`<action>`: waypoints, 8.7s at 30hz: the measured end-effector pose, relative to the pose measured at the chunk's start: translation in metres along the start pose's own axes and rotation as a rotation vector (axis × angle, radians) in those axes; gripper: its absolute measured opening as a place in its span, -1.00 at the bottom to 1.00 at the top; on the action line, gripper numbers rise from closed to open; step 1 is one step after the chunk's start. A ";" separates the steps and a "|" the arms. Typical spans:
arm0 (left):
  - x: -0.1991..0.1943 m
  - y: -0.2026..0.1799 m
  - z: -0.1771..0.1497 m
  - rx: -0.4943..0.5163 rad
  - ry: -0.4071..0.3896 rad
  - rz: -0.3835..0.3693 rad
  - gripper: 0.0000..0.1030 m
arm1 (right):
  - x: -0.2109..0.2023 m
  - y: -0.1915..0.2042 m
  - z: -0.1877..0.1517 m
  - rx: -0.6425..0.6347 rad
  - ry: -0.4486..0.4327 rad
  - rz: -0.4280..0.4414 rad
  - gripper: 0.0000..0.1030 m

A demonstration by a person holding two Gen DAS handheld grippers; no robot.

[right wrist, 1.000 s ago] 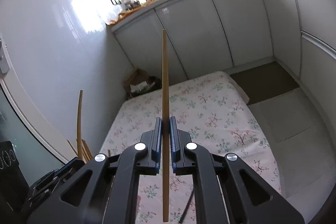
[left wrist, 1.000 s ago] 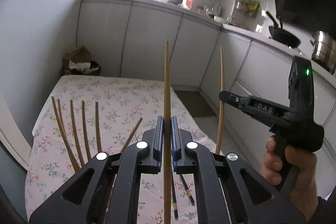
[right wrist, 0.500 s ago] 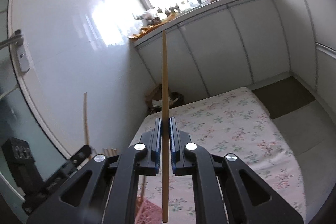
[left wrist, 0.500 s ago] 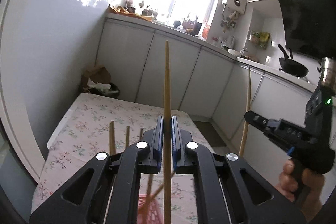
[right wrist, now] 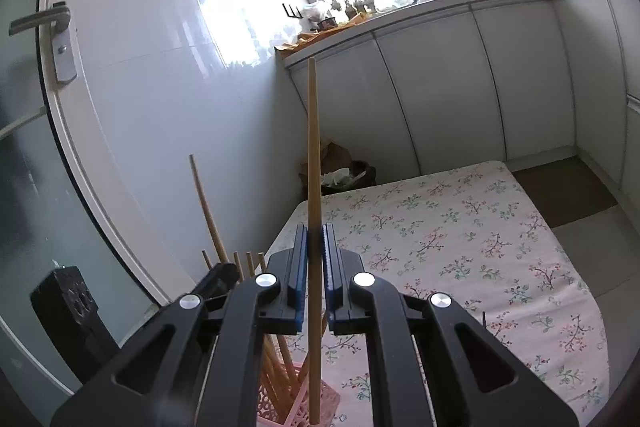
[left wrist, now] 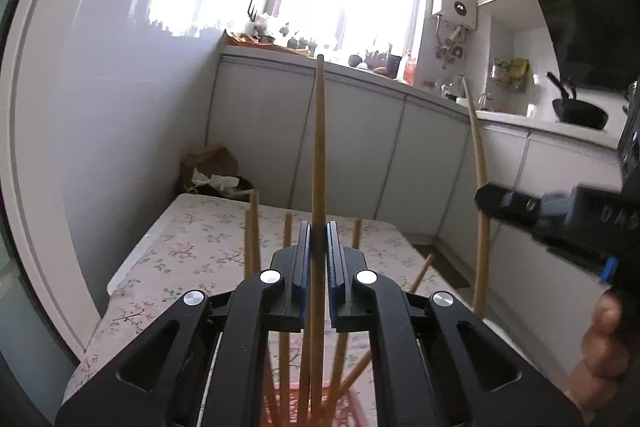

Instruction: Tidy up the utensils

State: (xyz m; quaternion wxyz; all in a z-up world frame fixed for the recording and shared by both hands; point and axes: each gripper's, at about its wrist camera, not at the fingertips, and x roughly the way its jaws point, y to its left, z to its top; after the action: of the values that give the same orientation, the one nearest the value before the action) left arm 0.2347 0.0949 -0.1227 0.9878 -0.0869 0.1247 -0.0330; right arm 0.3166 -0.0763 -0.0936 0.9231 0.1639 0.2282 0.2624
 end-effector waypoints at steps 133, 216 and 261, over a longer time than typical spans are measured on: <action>-0.004 -0.096 0.022 0.055 0.447 -0.252 -0.91 | 0.086 -0.138 -0.054 0.175 0.670 -0.353 -0.90; -0.083 0.013 0.043 -0.142 0.353 0.180 0.51 | -0.042 0.055 -0.020 -0.151 0.241 -0.015 -0.61; -0.266 -0.129 0.091 0.157 0.310 0.206 0.86 | -0.297 0.098 -0.009 -0.191 0.178 -0.274 0.87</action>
State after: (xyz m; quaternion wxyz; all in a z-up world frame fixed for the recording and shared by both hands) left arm -0.0049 0.0060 0.0511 0.9587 0.0099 0.2805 0.0454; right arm 0.0468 -0.1612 0.0403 0.9377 0.0193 0.3033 0.1683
